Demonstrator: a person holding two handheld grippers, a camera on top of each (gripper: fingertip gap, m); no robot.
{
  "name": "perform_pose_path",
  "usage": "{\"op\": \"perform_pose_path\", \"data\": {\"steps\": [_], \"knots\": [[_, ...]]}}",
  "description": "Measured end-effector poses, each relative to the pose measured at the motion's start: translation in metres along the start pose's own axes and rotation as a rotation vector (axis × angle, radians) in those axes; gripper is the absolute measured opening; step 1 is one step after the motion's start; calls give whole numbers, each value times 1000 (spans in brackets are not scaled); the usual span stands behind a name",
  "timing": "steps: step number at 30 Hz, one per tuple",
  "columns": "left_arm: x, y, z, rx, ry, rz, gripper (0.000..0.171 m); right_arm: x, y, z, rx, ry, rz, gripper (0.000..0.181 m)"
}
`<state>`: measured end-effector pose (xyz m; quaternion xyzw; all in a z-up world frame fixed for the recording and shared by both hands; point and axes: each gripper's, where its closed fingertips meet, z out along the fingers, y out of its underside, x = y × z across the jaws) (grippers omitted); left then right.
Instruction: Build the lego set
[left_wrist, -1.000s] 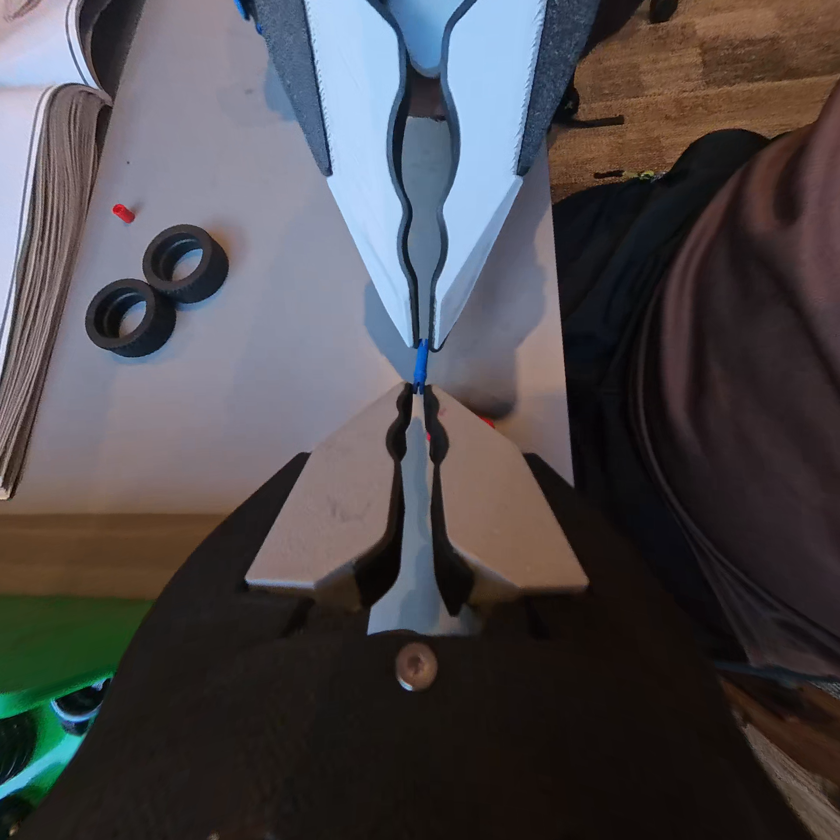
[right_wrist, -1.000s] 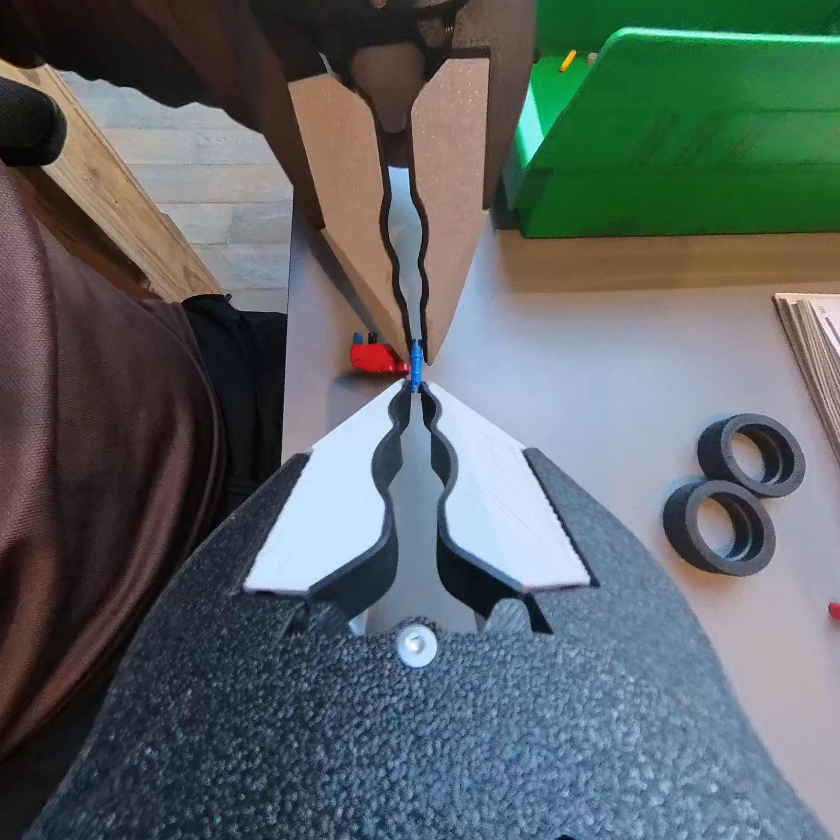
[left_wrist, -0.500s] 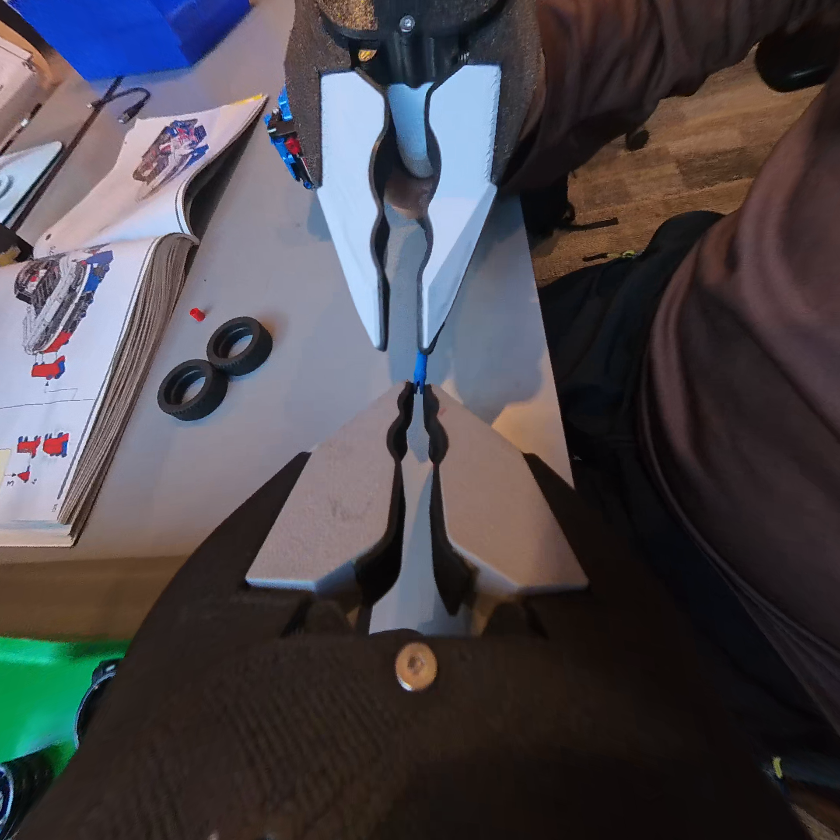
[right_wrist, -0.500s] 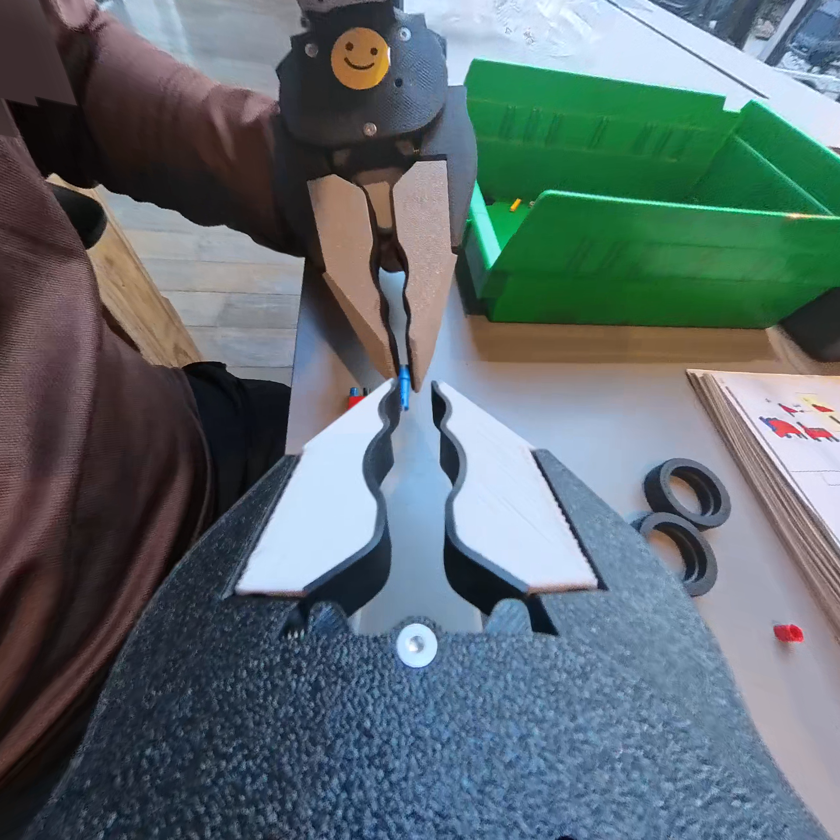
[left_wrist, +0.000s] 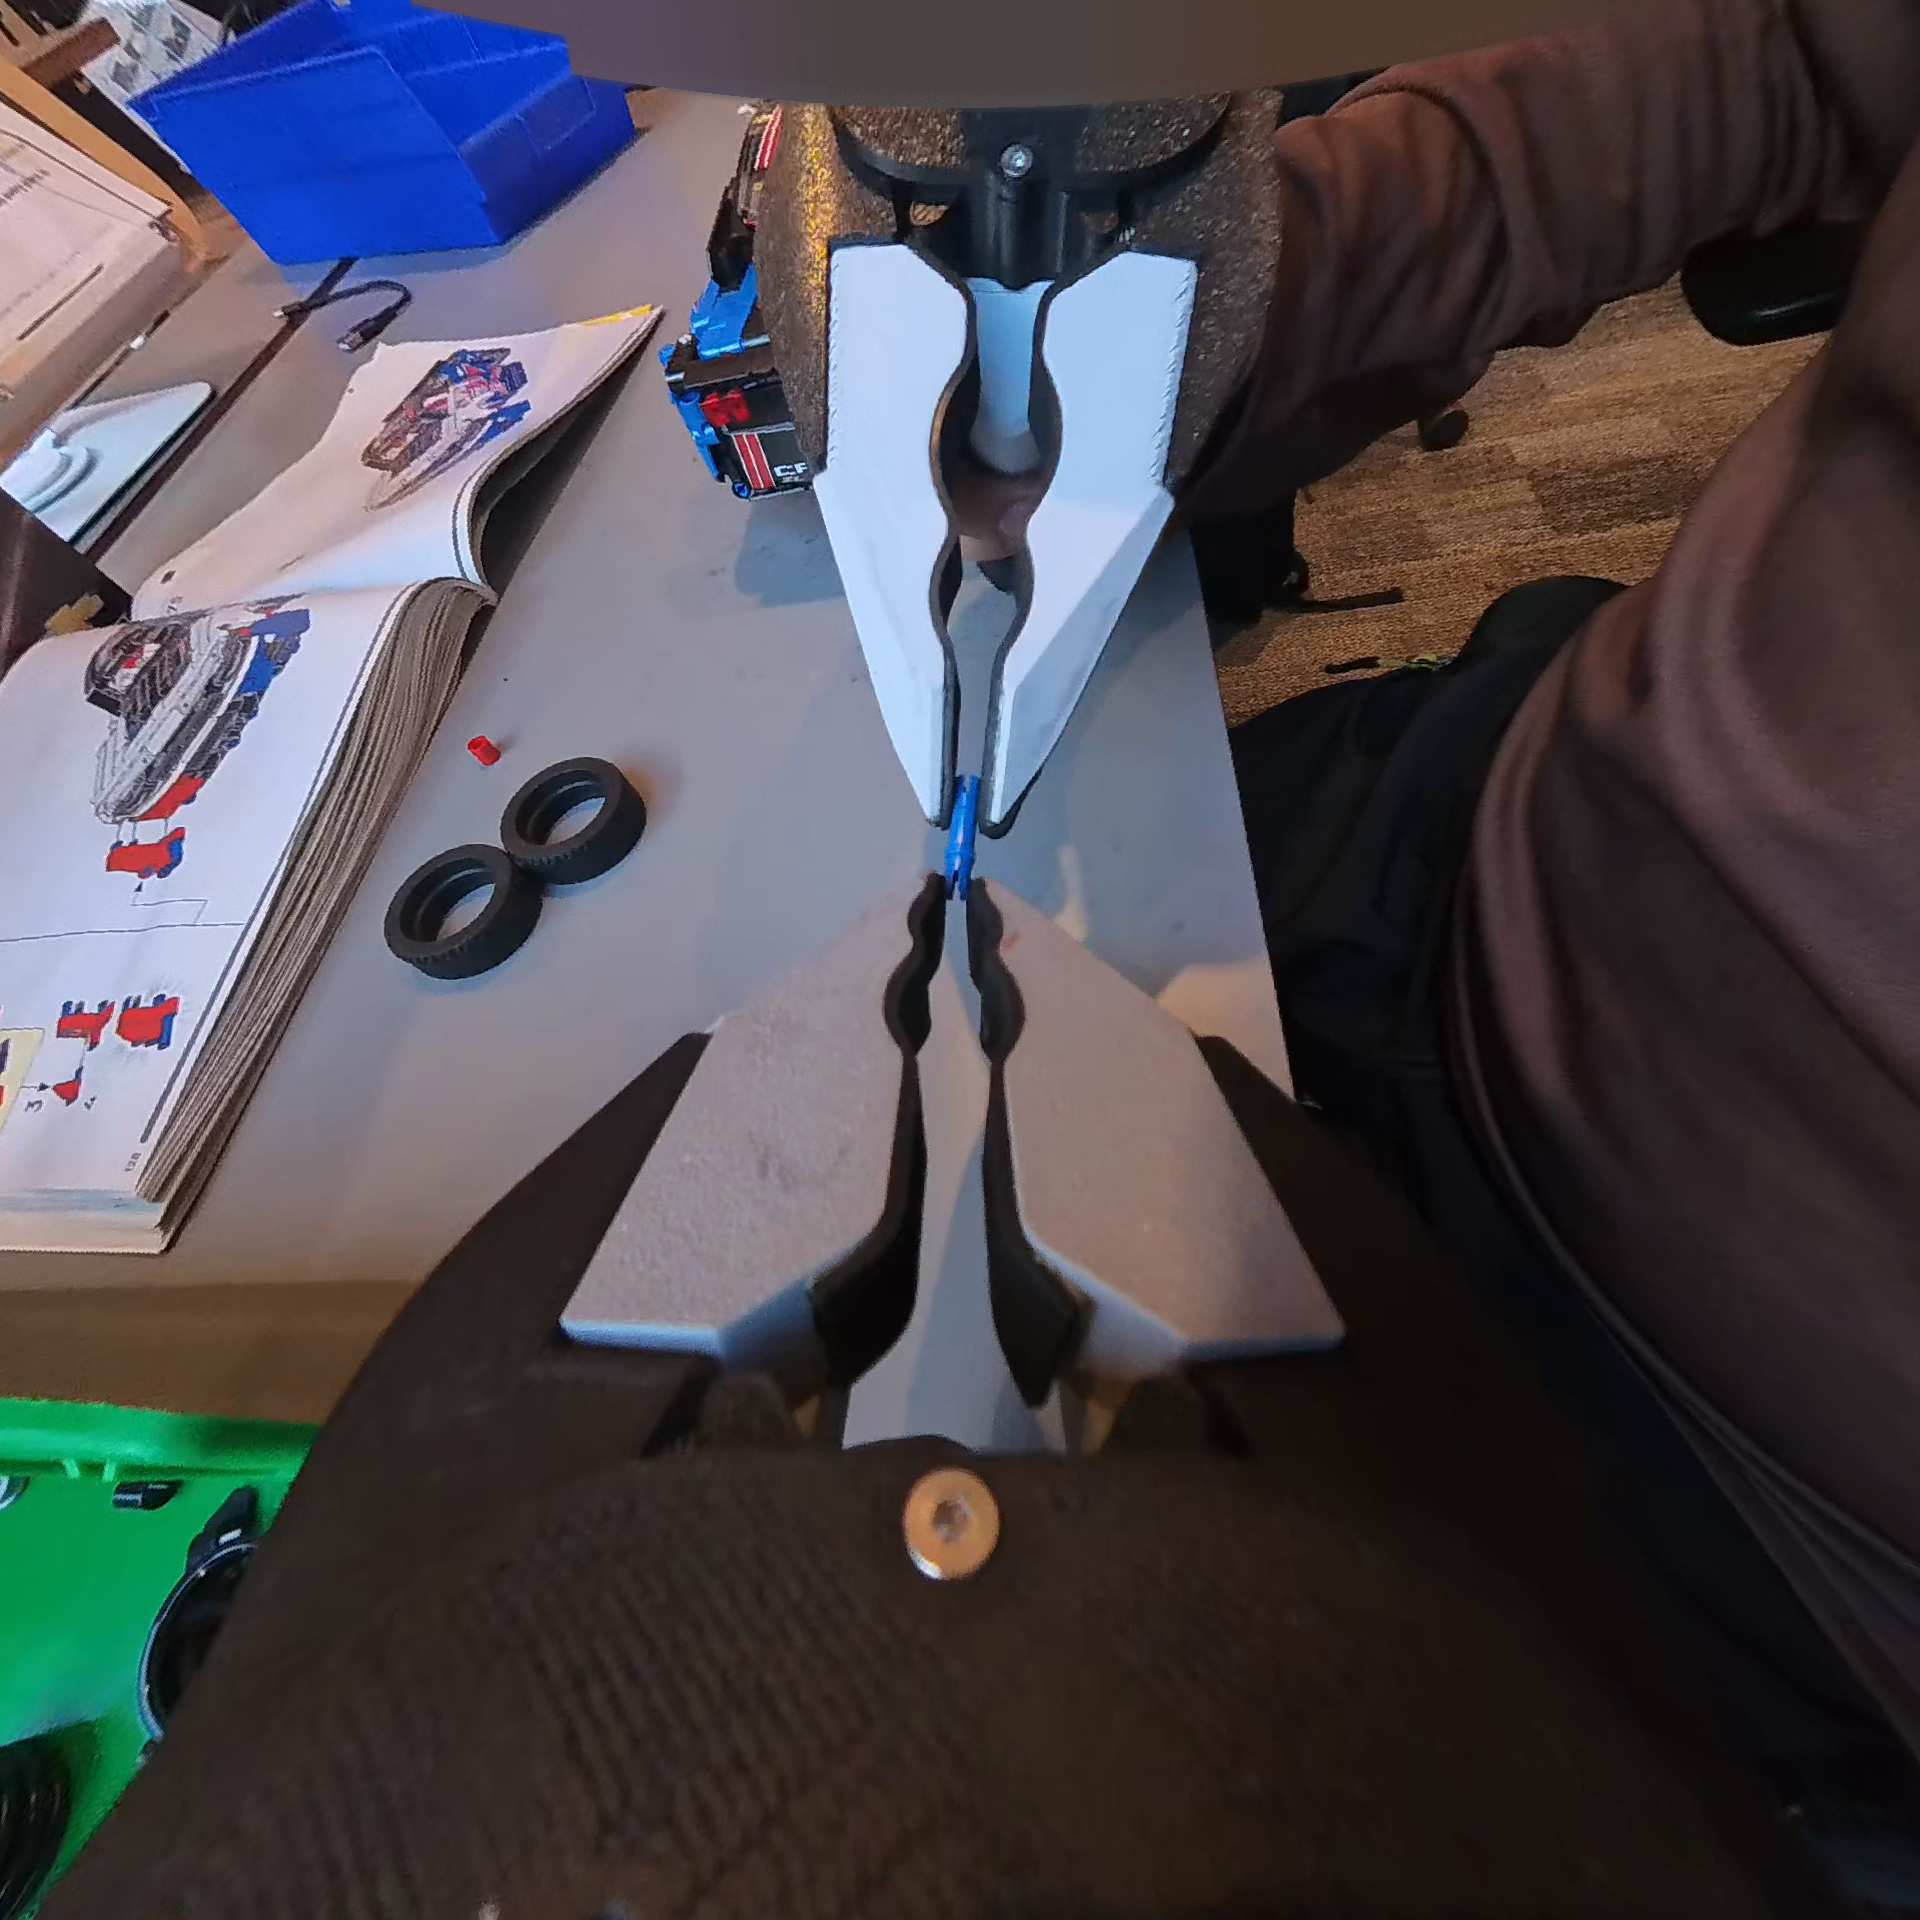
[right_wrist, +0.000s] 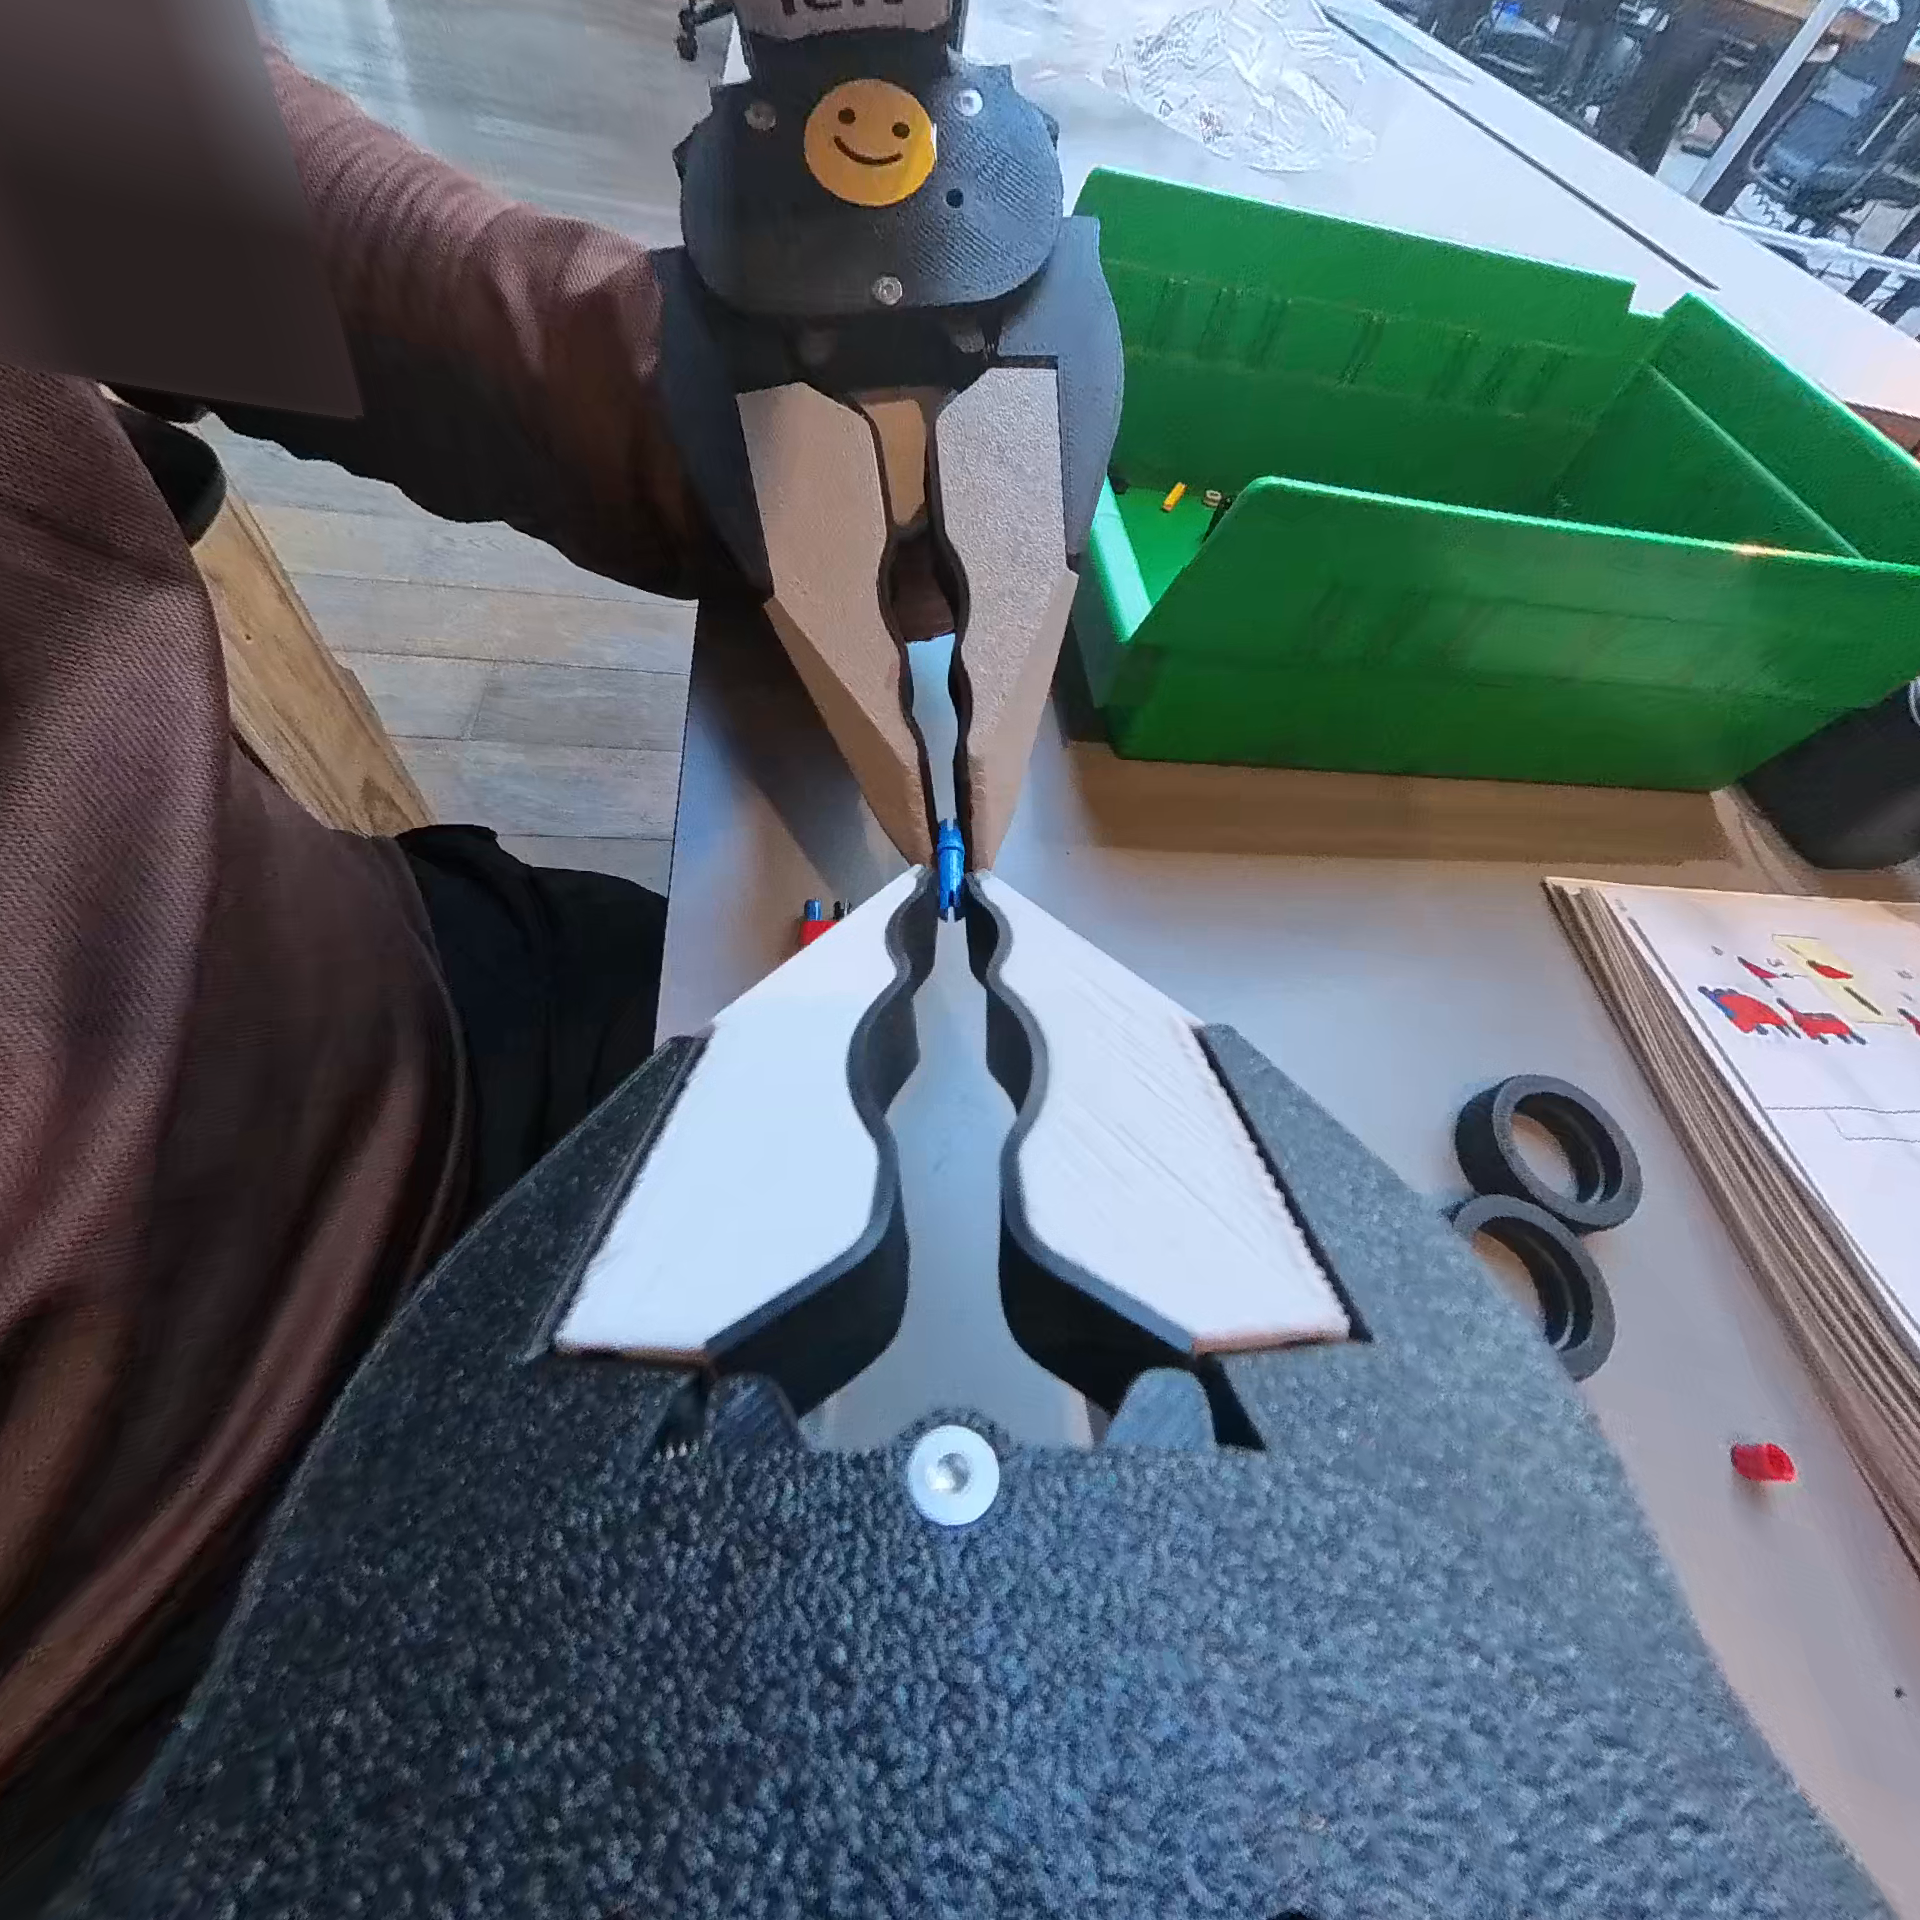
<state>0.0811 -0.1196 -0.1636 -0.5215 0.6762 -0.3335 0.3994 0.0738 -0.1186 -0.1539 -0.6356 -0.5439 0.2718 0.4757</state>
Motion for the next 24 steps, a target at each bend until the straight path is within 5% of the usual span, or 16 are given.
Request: {"op": "perform_pose_path", "data": {"steps": [4,10,24], "knots": [[0,3,0,-6,21,-61,1,0,6,4,-44,7,4,3],[4,37,-3,-172,79,-178,20,-8,29,15,-135,-32,118,3],[21,52,6,-233,187,-208,4,-23,43,21,-232,27,230,2]]}}
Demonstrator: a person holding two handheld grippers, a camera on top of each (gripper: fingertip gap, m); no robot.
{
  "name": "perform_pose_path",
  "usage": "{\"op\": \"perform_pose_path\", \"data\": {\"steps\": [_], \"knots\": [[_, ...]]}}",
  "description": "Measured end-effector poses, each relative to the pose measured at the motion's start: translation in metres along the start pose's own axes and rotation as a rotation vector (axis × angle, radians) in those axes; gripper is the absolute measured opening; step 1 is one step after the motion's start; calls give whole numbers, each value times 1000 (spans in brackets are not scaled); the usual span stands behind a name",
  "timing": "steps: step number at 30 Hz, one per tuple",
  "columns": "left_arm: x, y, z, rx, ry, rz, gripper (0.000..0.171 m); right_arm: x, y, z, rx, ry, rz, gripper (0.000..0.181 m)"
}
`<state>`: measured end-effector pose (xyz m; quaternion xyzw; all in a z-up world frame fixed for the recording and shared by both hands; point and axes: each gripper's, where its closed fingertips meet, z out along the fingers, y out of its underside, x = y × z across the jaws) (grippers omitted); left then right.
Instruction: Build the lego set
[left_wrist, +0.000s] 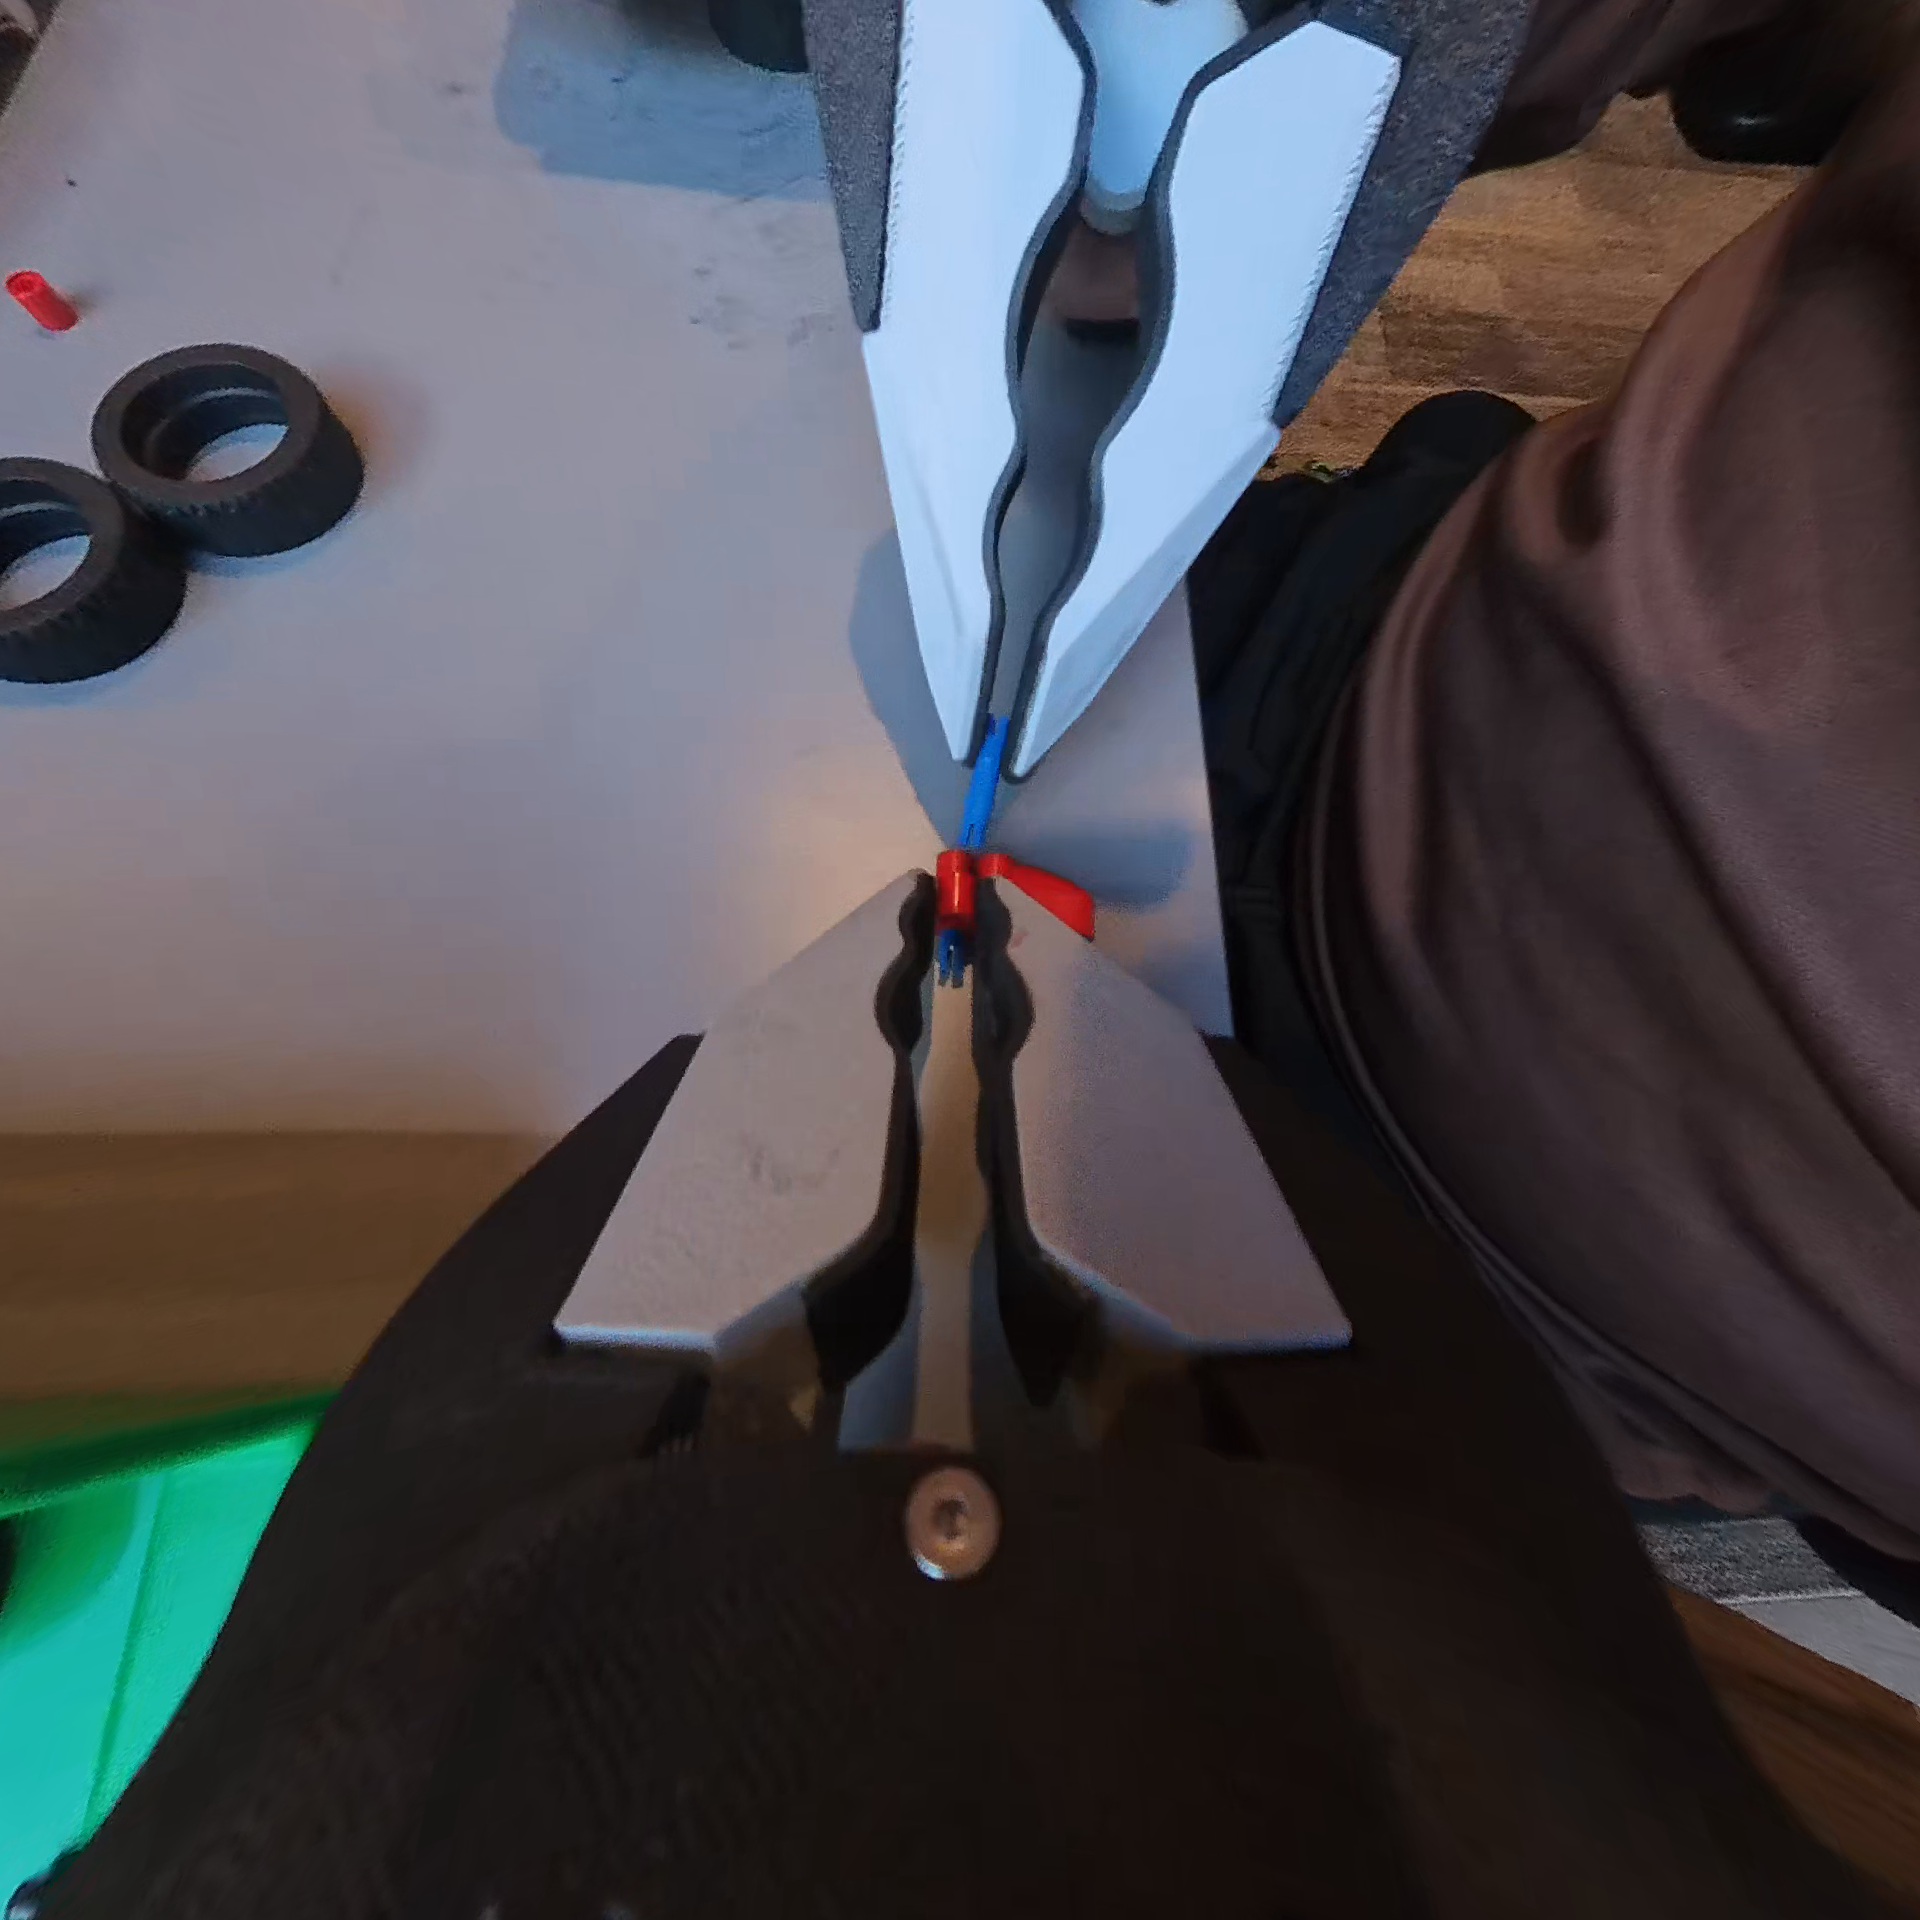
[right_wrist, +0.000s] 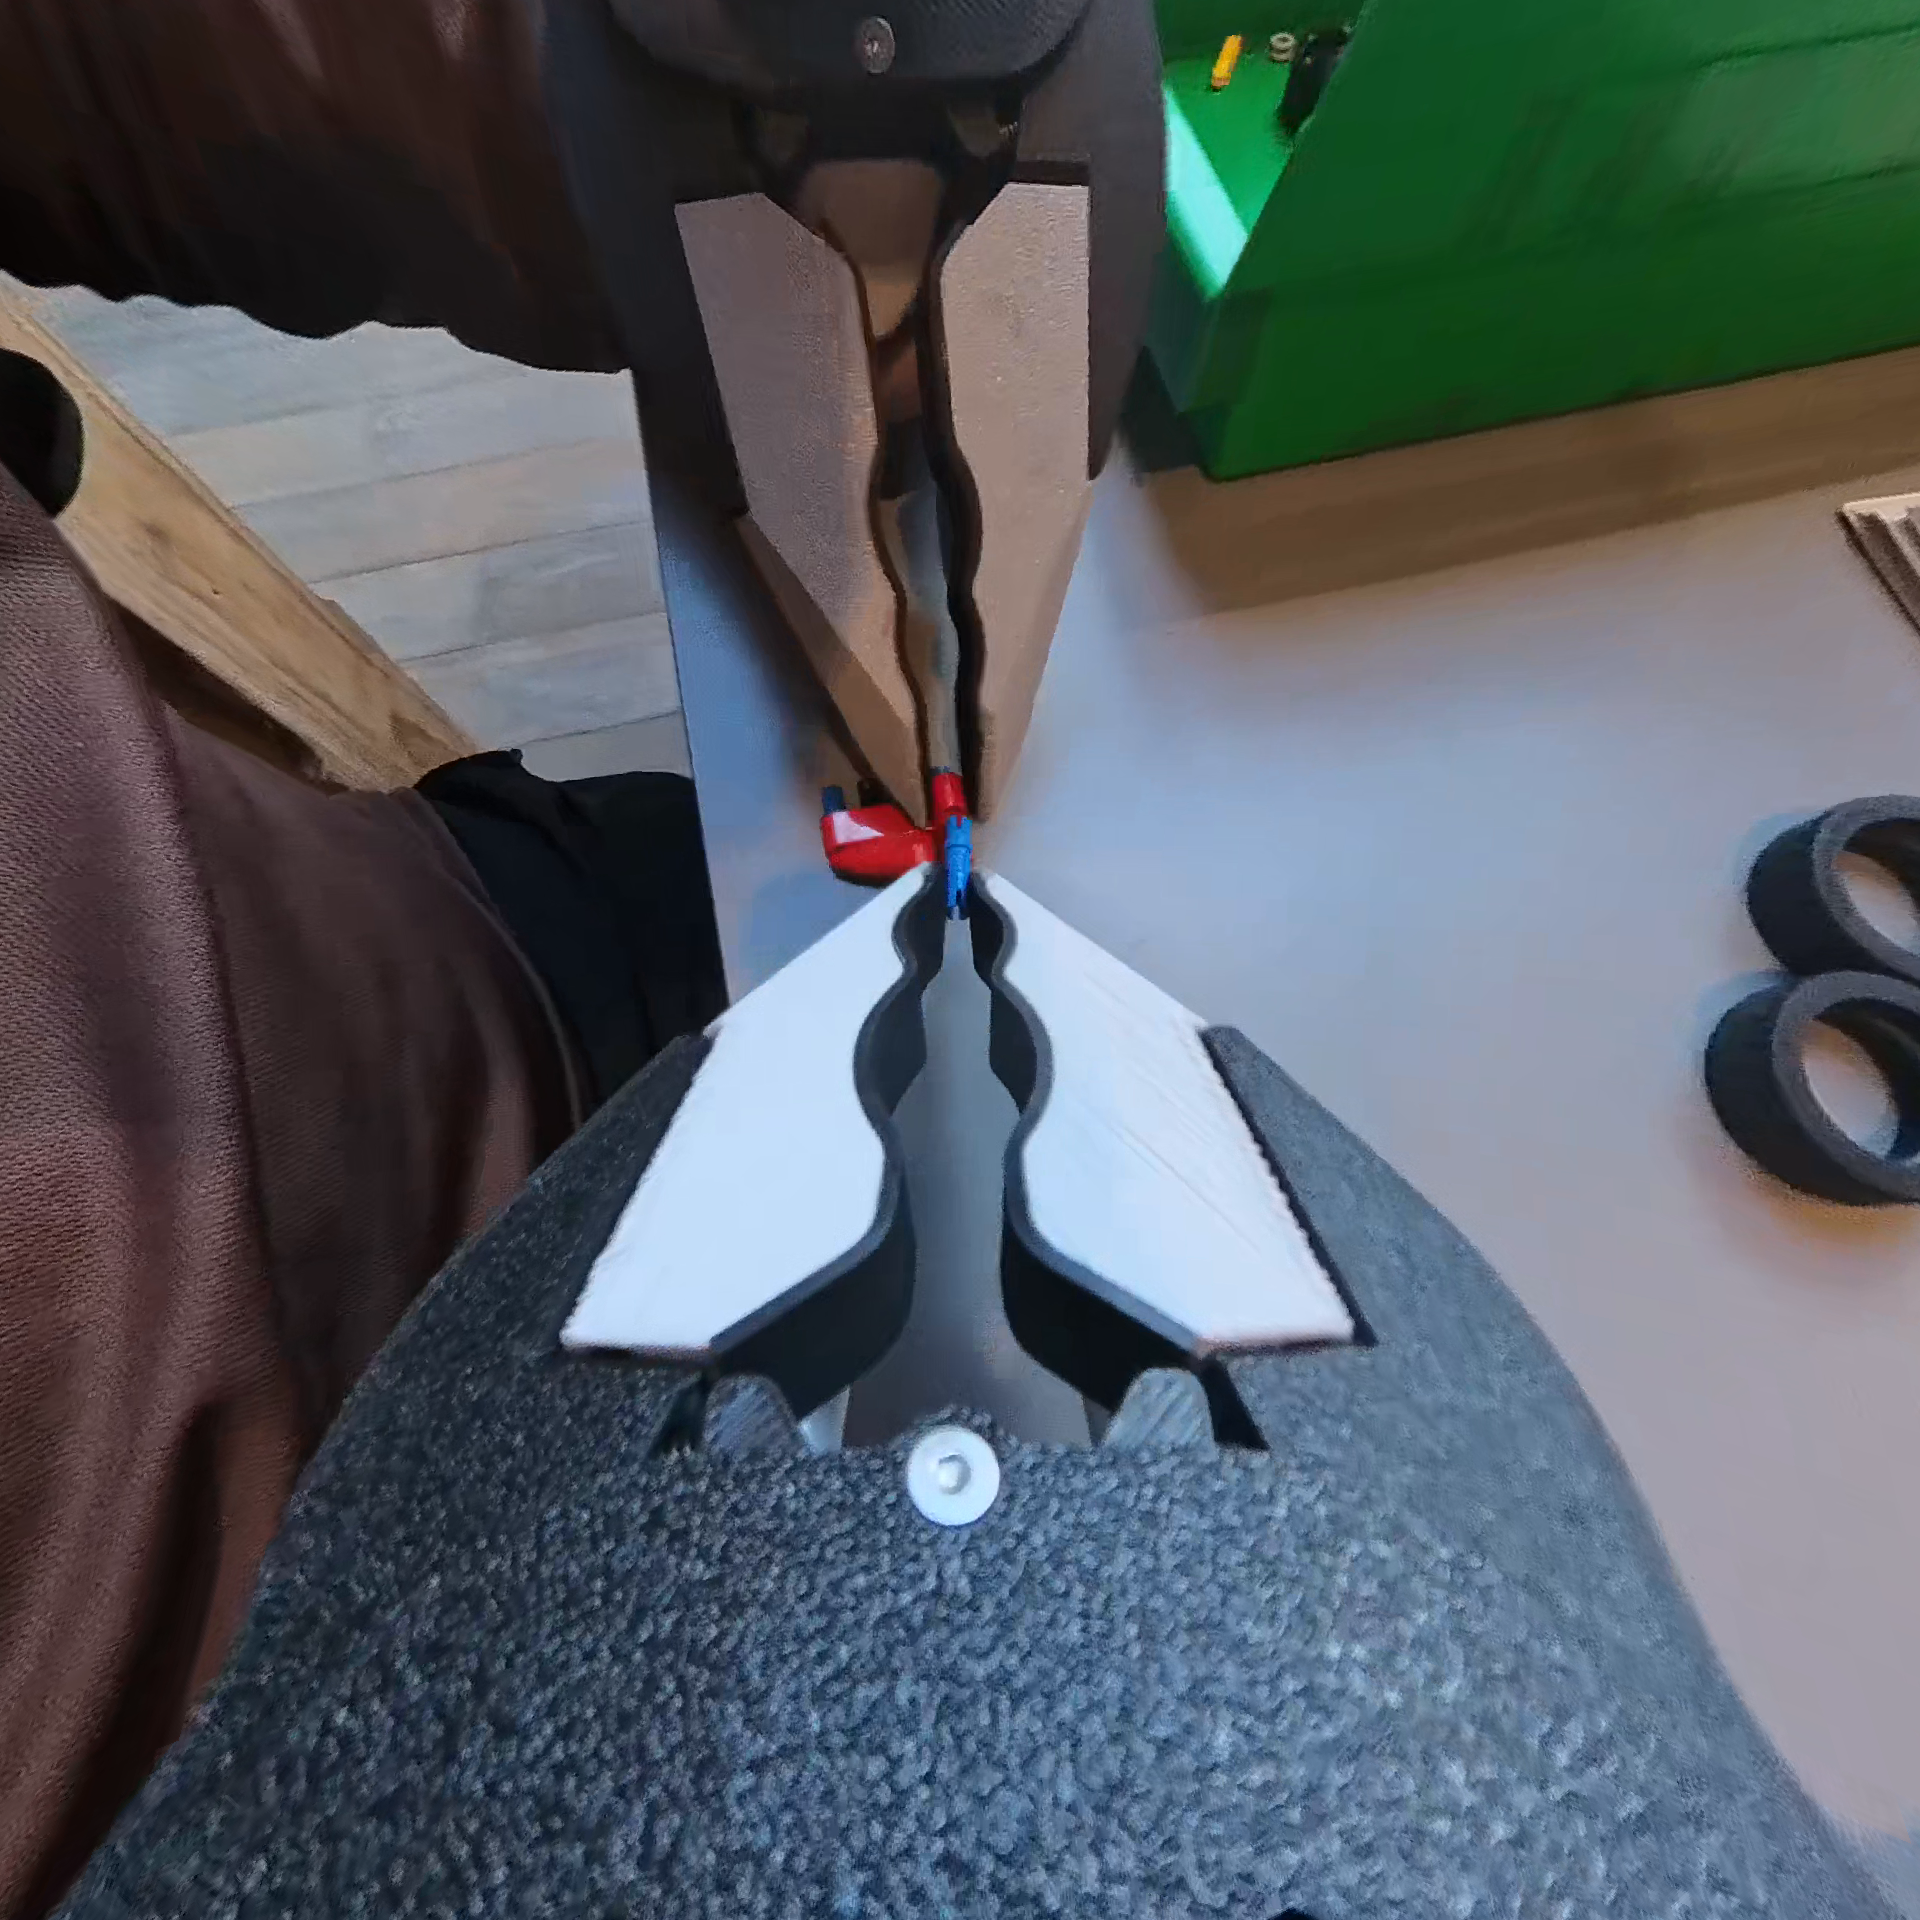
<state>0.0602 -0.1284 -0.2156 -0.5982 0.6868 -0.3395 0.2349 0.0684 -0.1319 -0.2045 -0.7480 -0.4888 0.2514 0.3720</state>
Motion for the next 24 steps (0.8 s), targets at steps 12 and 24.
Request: {"op": "perform_pose_path", "data": {"steps": [12,24], "knots": [[14,2,-1,-1,26,69,5,-13,0,5,-19,37,0,2],[24,5,-4,-4,68,110,5,-25,0,11,17,66,23,2]]}}
